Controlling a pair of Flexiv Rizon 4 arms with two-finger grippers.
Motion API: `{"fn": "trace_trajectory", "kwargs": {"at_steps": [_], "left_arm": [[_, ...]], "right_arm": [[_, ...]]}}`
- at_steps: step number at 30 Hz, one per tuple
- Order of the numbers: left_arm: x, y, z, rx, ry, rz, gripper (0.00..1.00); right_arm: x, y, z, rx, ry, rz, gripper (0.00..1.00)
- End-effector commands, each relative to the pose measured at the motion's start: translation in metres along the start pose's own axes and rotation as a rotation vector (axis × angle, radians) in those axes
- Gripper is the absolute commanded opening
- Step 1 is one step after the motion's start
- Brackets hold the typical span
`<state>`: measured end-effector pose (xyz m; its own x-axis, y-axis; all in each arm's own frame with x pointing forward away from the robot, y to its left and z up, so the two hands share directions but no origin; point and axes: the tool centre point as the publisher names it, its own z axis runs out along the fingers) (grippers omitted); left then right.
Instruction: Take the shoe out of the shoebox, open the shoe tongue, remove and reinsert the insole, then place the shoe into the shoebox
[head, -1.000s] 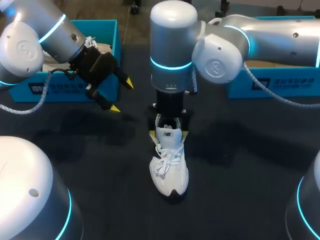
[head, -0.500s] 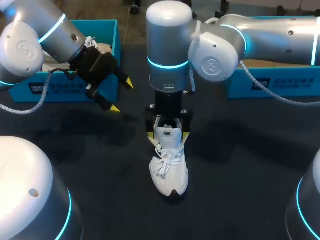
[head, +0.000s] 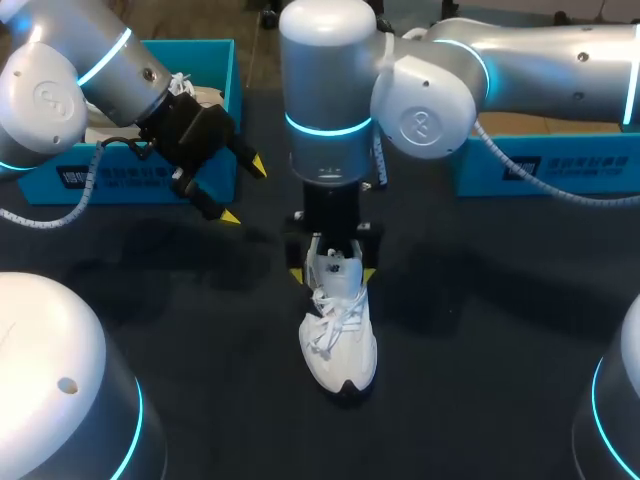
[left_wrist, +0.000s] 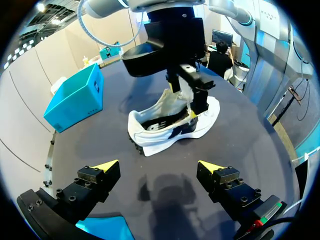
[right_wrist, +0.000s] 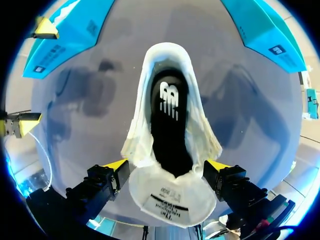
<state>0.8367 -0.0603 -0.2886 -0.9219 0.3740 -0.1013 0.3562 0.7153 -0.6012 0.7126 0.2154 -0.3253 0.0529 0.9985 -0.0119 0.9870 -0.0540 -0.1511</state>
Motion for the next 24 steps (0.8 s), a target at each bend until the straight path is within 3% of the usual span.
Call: {"fn": "trace_trajectory", "kwargs": {"at_steps": [1, 16, 24], "left_arm": [[0.001, 0.0, -0.001, -0.002, 0.0, 0.001, 1.0], [0.001, 0.0, -0.001, -0.002, 0.0, 0.001, 1.0], [0.001, 0.0, -0.001, -0.002, 0.0, 0.001, 1.0]], "right_arm": [[-0.001, -0.01, -0.003, -0.003, -0.005, 0.011, 1.0], [-0.006, -0.044, -0.016, -0.005, -0.015, 0.116, 1.0], [0.001, -0.048, -0.021, -0.003, -0.012, 0.11, 1.0]]}}
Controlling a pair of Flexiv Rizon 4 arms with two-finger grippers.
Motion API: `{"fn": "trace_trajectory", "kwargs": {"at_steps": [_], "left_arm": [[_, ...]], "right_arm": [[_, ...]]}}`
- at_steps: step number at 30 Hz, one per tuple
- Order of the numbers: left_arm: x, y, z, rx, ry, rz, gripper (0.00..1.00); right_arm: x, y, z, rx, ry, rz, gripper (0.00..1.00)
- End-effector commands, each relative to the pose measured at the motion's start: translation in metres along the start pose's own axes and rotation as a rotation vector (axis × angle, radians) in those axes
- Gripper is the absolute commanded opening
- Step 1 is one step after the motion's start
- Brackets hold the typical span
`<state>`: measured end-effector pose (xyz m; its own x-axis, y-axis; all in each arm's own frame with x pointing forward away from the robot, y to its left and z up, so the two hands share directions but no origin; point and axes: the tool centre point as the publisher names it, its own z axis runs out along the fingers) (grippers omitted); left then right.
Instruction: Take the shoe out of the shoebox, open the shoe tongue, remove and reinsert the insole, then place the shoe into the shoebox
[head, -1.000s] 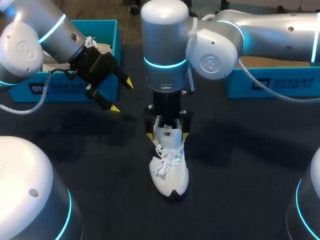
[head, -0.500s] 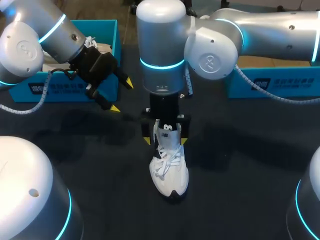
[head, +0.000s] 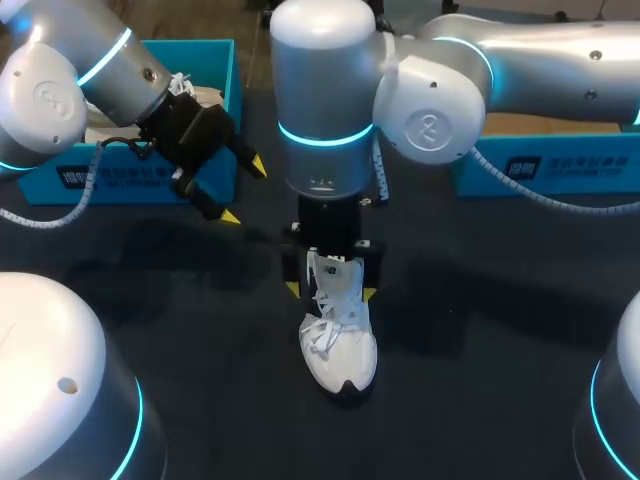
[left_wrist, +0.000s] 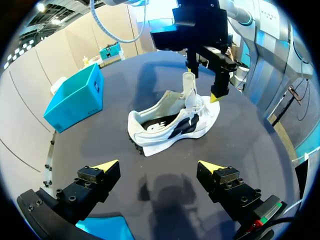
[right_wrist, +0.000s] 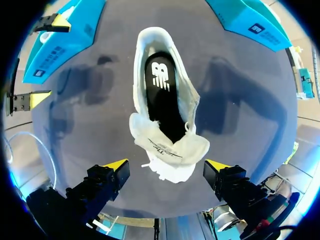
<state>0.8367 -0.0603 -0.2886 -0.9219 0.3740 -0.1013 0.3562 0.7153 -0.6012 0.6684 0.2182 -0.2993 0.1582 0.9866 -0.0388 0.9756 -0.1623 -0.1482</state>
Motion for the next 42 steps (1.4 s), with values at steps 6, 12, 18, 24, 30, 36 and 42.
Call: {"fn": "trace_trajectory", "kwargs": {"at_steps": [6, 12, 18, 24, 30, 36, 42], "left_arm": [[0.001, 0.0, 0.0, -0.002, 0.0, 0.001, 1.0], [0.001, 0.0, 0.0, -0.002, 0.0, 0.001, 1.0], [0.001, 0.0, 0.0, -0.002, 0.0, 0.001, 1.0], [0.001, 0.0, 0.0, -0.002, 0.0, 0.001, 1.0], [0.001, 0.0, 0.0, -0.002, 0.0, 0.001, 1.0], [0.001, 0.0, 0.0, -0.002, 0.0, 0.001, 1.0], [0.001, 0.0, 0.0, -0.002, 0.0, 0.001, 1.0]], "right_arm": [[0.001, 0.001, 0.0, -0.002, -0.005, -0.005, 0.32], [-0.001, 0.003, 0.002, -0.003, -0.005, -0.001, 0.31], [-0.004, 0.013, 0.006, -0.008, -0.011, -0.008, 0.3], [0.001, 0.029, 0.01, -0.021, -0.012, -0.053, 0.36], [0.001, 0.038, 0.02, -0.02, -0.009, -0.075, 0.37], [-0.009, 0.042, 0.025, -0.009, -0.028, -0.072, 0.29], [-0.014, 0.042, 0.009, -0.047, -0.071, -0.061, 0.27]]}}
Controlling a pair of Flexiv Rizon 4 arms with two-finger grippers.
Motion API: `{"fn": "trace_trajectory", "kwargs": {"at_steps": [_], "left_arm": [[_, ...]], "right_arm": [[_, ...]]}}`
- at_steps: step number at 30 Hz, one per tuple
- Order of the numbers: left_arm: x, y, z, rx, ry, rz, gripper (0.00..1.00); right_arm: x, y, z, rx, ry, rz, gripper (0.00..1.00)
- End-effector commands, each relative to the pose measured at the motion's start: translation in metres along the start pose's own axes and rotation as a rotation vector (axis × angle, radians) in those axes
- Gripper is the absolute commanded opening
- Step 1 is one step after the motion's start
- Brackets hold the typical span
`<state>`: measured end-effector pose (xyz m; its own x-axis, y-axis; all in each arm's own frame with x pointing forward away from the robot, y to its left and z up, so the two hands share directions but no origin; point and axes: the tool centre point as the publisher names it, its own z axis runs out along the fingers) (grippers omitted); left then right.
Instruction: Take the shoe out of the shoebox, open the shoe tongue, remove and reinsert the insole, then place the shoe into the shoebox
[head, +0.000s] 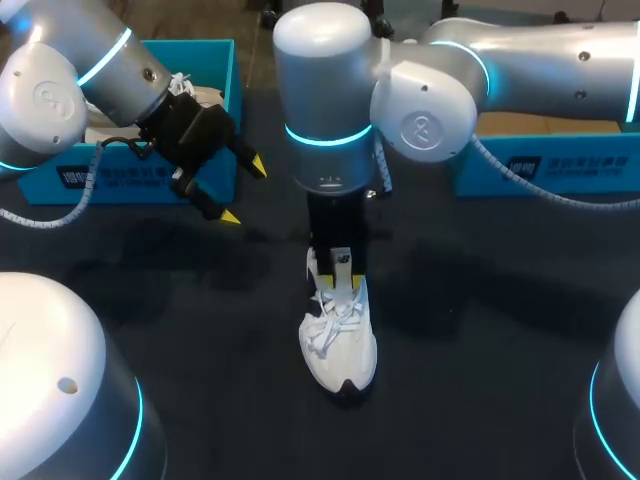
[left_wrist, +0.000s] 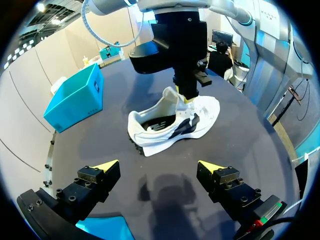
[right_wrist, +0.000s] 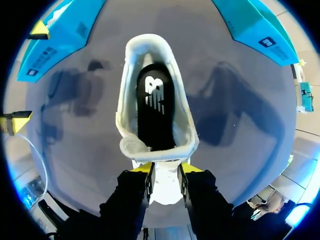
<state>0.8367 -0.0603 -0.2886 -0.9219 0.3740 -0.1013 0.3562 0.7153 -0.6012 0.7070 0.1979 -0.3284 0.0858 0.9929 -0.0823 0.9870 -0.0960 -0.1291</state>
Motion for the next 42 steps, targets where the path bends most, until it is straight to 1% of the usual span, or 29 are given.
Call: {"fn": "trace_trajectory", "kwargs": {"at_steps": [1, 4, 6, 8, 9, 12, 19, 23, 25, 27, 30, 32, 34, 35, 36, 37, 40, 41, 42], "left_arm": [[0.001, 0.0, 0.0, -0.002, 0.0, 0.001, 1.0], [0.001, 0.0, 0.0, -0.002, 0.0, 0.001, 1.0], [0.001, 0.0, 0.0, -0.002, 0.0, 0.001, 1.0], [0.001, 0.0, 0.0, -0.002, 0.0, 0.001, 1.0], [0.001, 0.0, 0.0, -0.002, 0.0, 0.001, 1.0], [0.001, 0.0, 0.0, -0.002, 0.0, 0.001, 1.0], [0.001, 0.0, 0.0, -0.002, 0.0, 0.001, 1.0], [0.001, 0.0, 0.0, -0.002, 0.0, 0.001, 1.0], [0.001, 0.0, 0.0, -0.002, 0.0, 0.001, 1.0], [0.001, 0.0, 0.0, -0.002, 0.0, 0.001, 1.0], [0.001, 0.0, 0.0, -0.002, 0.0, 0.001, 1.0], [0.001, 0.0, 0.0, -0.002, 0.0, 0.001, 1.0], [0.001, 0.0, 0.0, -0.002, 0.0, 0.001, 1.0], [0.001, 0.0, 0.0, -0.002, 0.0, 0.001, 1.0], [0.001, 0.0, 0.0, -0.002, 0.0, 0.001, 1.0], [0.001, 0.0, 0.0, -0.002, 0.0, 0.001, 1.0], [0.001, 0.0, 0.0, -0.002, 0.0, 0.001, 1.0], [0.001, 0.0, 0.0, -0.002, 0.0, 0.001, 1.0], [0.001, 0.0, 0.0, -0.002, 0.0, 0.001, 1.0]], "right_arm": [[-0.002, -0.003, -0.017, -0.032, -0.025, 0.008, 0.26], [0.0, 0.001, -0.026, -0.054, -0.034, 0.0, 0.25], [0.0, 0.005, -0.026, -0.061, -0.036, -0.006, 0.26], [0.001, 0.01, -0.024, -0.064, -0.033, -0.013, 0.27], [-0.002, 0.012, -0.019, -0.065, -0.03, -0.017, 0.27], [0.0, 0.021, -0.013, -0.067, -0.012, -0.029, 0.25], [-0.002, 0.034, 0.003, -0.067, 0.003, -0.049, 0.23], [-0.002, 0.038, 0.004, -0.069, -0.001, -0.067, 0.23], [-0.004, 0.038, -0.004, -0.085, -0.019, -0.076, 0.22], [-0.007, 0.037, -0.011, -0.107, -0.028, -0.082, 0.22], [-0.012, 0.038, -0.023, -0.16, -0.064, -0.132, 0.26], [-0.013, 0.042, -0.031, -0.242, -0.058, -0.209, 0.3], [-0.015, 0.046, -0.037, -0.281, -0.098, -0.306, 0.33], [-0.015, 0.047, -0.039, -0.304, -0.098, -0.327, 0.33], [-0.016, 0.049, -0.044, -0.339, -0.092, -0.378, 0.29], [-0.017, 0.051, -0.047, -0.354, -0.105, -0.412, 0.31], [-0.018, 0.056, -0.055, -0.39, -0.118, -0.519, 0.42], [-0.017, 0.057, -0.057, -0.406, -0.109, -0.553, 0.45], [-0.017, 0.058, -0.06, -0.421, -0.104, -0.581, 0.53]]}}
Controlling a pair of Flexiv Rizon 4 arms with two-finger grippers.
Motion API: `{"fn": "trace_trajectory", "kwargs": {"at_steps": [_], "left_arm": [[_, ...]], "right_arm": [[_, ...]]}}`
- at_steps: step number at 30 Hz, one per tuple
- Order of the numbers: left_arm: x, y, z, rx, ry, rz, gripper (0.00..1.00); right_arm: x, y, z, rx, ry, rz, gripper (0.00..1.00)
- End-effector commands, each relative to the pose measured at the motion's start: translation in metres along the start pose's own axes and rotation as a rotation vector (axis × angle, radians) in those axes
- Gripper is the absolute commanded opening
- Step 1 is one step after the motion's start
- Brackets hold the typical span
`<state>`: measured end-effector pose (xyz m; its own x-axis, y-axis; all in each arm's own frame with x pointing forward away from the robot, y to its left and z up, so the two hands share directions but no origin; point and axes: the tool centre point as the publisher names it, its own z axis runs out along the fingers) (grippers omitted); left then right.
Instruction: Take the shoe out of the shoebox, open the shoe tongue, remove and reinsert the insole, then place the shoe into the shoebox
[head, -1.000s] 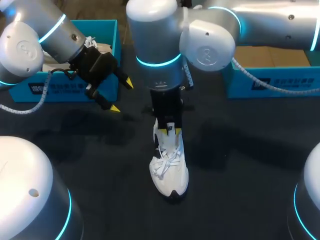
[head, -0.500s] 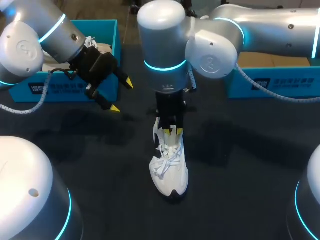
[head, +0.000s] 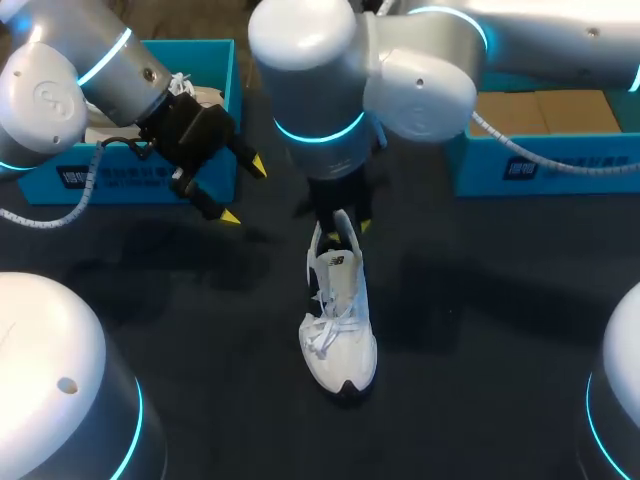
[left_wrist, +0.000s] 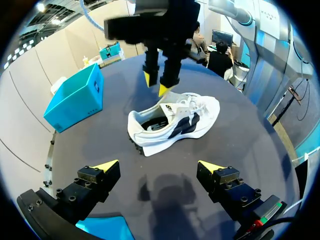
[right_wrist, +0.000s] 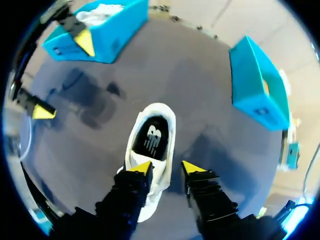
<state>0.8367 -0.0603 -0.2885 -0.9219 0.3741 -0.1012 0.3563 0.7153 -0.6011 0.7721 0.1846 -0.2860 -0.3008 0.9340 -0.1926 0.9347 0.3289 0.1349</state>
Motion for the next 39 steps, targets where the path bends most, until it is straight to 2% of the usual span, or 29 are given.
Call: {"fn": "trace_trajectory", "kwargs": {"at_steps": [1, 3, 4, 10, 29, 30, 34, 39], "left_arm": [[0.001, 0.0, 0.0, -0.002, -0.001, 0.001, 1.0], [0.001, 0.0, 0.0, -0.002, -0.001, 0.001, 1.0], [0.001, 0.0, 0.0, -0.002, -0.001, 0.001, 1.0], [0.001, 0.0, 0.0, -0.002, -0.001, 0.001, 1.0], [0.001, 0.0, 0.0, -0.002, -0.001, 0.001, 1.0], [0.001, 0.0, 0.0, -0.002, -0.001, 0.001, 1.0], [0.001, 0.0, 0.0, -0.002, -0.001, 0.001, 1.0], [0.001, 0.0, 0.0, -0.002, -0.001, 0.001, 1.0]], "right_arm": [[-0.007, 0.0, -0.011, -0.119, 0.0, -0.208, 0.63], [-0.008, 0.004, -0.014, -0.134, 0.002, -0.261, 0.96], [-0.009, 0.006, -0.015, -0.136, -0.008, -0.288, 1.0], [-0.01, 0.02, -0.021, -0.18, -0.034, -0.482, 1.0], [-0.01, 0.02, -0.021, -0.18, -0.034, -0.482, 1.0], [-0.009, 0.025, -0.017, -0.172, -0.05, -0.557, 1.0], [-0.014, 0.038, -0.013, -0.188, -0.077, -0.68, 1.0], [-0.013, 0.053, 0.0, -0.215, -0.051, -0.807, 1.0]]}}
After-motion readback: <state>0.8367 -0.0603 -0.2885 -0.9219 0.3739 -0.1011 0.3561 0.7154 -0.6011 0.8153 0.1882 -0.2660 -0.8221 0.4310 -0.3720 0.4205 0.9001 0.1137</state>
